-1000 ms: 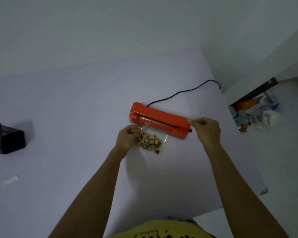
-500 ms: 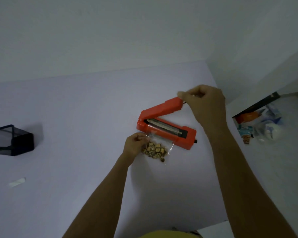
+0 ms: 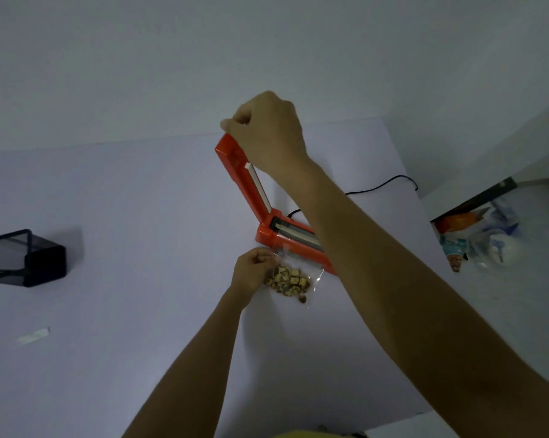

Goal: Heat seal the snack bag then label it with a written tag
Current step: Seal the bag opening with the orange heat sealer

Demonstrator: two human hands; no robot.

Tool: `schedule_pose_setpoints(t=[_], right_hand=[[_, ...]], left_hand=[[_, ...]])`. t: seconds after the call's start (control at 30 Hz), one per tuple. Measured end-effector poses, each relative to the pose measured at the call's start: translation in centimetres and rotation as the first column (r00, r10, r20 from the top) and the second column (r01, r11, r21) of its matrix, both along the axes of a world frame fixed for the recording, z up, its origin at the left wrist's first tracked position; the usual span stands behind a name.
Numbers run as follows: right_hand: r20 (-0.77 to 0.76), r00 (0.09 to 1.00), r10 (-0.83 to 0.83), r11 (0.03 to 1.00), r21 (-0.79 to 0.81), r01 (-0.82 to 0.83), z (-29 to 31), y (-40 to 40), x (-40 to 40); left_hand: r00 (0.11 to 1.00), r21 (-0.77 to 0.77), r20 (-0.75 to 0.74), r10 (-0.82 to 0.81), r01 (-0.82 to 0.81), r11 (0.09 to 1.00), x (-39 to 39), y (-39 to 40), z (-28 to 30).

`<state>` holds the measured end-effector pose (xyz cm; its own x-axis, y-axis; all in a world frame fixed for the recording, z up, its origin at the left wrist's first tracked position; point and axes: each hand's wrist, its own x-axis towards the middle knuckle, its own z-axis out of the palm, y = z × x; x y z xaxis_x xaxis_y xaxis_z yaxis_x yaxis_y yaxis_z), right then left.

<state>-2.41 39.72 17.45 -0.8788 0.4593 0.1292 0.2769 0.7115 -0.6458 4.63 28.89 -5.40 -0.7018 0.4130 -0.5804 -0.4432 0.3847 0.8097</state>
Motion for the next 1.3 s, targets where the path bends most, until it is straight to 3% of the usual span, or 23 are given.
schedule_pose_setpoints(t=[0.13, 0.2, 0.27, 0.43, 0.53, 0.7, 0.8, 1.0, 1.13, 1.3], right_hand=[[-0.030, 0.999, 0.009, 0.988, -0.151, -0.013, -0.1, 1.4, 2.3], [-0.008, 0.994, -0.106, 0.962, -0.254, 0.100, -1.6, 2.9, 5.5], [0.112, 0.960, -0.258, 0.902, -0.328, 0.281, -4.8, 4.4, 9.6], [0.502, 0.774, -0.387, 0.653, -0.443, 0.614, -13.6, 4.1, 19.4], [0.575, 0.721, -0.386, 0.526, -0.504, 0.684, -16.7, 3.0, 21.5], [0.555, 0.763, -0.331, 0.212, -0.744, 0.634, -18.3, 1.6, 20.7], [0.522, 0.769, -0.370, 0.235, -0.748, 0.621, -18.3, 1.3, 20.3], [0.492, 0.763, -0.420, 0.337, -0.695, 0.635, -17.9, 1.1, 19.9], [0.401, 0.796, -0.453, 0.488, -0.636, 0.598, -16.9, 1.2, 19.6], [0.358, 0.827, -0.433, 0.639, -0.525, 0.562, -15.8, 1.7, 19.6]], left_hand=[[1.000, -0.001, 0.006, -0.002, 0.002, 1.000, -0.1, 0.2, 0.2], [1.000, -0.003, 0.003, -0.010, 0.010, 1.000, -0.2, 0.1, 0.4], [0.999, -0.026, -0.026, -0.037, 0.037, 0.999, -0.7, -0.2, 0.5], [0.976, -0.116, -0.204, -0.080, 0.057, 0.992, -2.9, -1.1, 0.9], [0.964, -0.024, -0.249, -0.096, 0.093, 0.995, -5.0, -0.7, 2.1], [0.888, 0.014, -0.238, -0.394, 0.409, 0.912, -7.2, 1.0, 4.1], [0.861, -0.006, -0.162, -0.482, 0.488, 0.873, -8.0, 1.6, 4.4], [0.749, -0.191, -0.236, -0.619, 0.588, 0.786, -9.4, 1.9, 3.8], [0.655, -0.267, -0.299, -0.694, 0.641, 0.719, -9.8, 2.2, 3.8], [0.635, -0.290, -0.313, -0.706, 0.644, 0.708, -9.9, 2.2, 3.8]])
